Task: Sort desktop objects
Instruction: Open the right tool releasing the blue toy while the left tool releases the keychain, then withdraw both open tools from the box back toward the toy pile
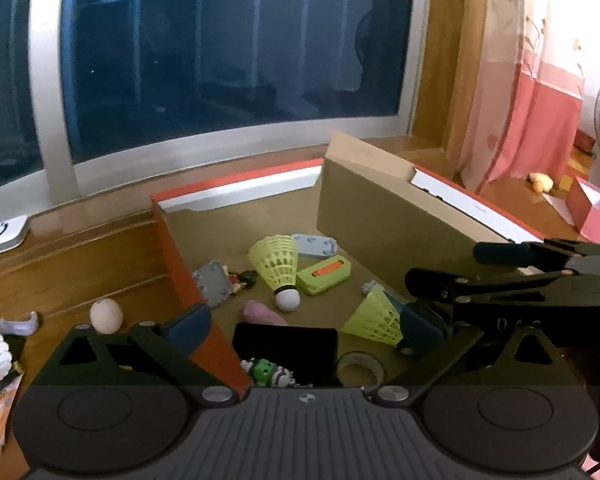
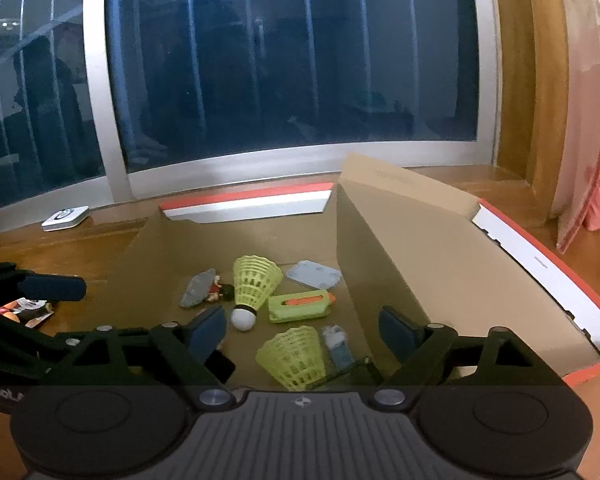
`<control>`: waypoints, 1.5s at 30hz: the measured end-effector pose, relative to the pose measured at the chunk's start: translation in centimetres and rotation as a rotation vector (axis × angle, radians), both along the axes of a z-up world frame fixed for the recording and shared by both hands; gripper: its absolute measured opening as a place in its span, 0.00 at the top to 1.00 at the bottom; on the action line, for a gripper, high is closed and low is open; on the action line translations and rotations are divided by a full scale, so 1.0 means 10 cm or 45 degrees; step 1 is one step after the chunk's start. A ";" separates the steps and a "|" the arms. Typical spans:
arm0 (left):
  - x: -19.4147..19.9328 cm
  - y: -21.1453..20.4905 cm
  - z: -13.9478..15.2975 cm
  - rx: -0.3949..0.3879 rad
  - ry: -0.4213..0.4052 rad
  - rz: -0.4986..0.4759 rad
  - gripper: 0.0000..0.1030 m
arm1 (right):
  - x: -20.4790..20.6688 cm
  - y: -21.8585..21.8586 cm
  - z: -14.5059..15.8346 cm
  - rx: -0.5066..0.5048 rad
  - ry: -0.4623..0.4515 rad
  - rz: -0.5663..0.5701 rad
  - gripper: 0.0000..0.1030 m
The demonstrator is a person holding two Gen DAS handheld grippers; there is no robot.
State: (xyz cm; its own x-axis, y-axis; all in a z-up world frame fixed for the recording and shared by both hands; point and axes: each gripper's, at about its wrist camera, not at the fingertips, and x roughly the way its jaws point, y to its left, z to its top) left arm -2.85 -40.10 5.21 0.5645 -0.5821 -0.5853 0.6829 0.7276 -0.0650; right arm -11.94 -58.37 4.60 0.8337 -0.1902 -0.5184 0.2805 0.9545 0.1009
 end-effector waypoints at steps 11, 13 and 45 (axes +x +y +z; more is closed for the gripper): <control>0.05 0.64 -0.05 0.005 0.052 0.160 0.00 | 0.07 0.41 0.08 -0.031 -0.001 0.076 0.14; 0.07 0.78 -0.07 0.012 0.065 0.192 0.00 | 0.09 0.53 0.10 -0.043 0.004 0.104 0.14; 0.27 3.07 -0.54 0.117 0.196 0.663 0.00 | 0.69 2.82 -0.02 -0.026 0.185 0.700 0.13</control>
